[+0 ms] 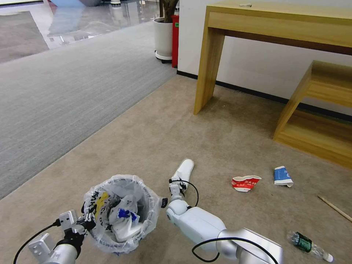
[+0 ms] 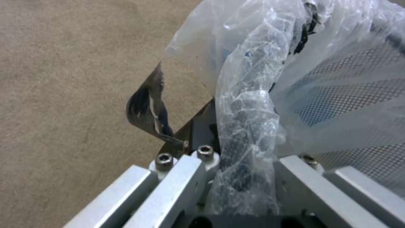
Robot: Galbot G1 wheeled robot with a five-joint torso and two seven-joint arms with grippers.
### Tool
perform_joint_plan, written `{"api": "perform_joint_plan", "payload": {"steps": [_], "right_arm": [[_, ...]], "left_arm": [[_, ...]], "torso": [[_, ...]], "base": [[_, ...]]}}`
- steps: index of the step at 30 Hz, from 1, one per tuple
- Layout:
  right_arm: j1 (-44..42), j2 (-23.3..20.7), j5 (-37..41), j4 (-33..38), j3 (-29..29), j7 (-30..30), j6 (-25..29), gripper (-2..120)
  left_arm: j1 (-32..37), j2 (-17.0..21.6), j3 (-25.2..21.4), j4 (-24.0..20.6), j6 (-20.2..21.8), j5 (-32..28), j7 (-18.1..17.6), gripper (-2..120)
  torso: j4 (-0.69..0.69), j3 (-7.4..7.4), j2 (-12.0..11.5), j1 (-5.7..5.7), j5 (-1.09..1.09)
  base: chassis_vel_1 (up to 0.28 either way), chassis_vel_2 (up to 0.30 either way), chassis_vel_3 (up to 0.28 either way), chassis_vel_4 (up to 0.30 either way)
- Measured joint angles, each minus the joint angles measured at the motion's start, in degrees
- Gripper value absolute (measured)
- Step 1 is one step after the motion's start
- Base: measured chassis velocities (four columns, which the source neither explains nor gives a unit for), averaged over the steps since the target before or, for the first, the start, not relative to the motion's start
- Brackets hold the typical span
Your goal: Pick up the trash bin and place the garbage on the floor into it.
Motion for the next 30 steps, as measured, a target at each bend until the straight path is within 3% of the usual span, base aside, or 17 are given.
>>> {"api": "perform_joint_plan", "payload": {"steps": [7, 11, 30], "right_arm": [[-0.2, -1.4, -0.1, 0.5, -0.6, -1.7, 0.1, 12], [-0.2, -2.9, -0.1, 0.7, -1.1, -3.0, 0.3, 0], [-0.9, -7.0, -1.6, 2.6, -1.5, -6.3, 1.8, 0]], "left_arm": [[0.2, -0.3, 0.0, -0.3, 0.0, 0.2, 0.0, 1], [0.4, -0.5, -0.2, -0.6, 0.0, 0.4, 0.0, 1], [0.7, -1.3, 0.1, -0.9, -0.2, 1.6, 0.1, 1]], "torso": [[0.00, 0.00, 0.0, 0.00, 0.00], [0.00, 0.00, 0.0, 0.00, 0.01], [0.00, 0.00, 0.0, 0.00, 0.01]], "base": [[0.000, 0.000, 0.000, 0.000], [0.000, 0.000, 0.000, 0.000], [0.000, 0.000, 0.000, 0.000]]}}
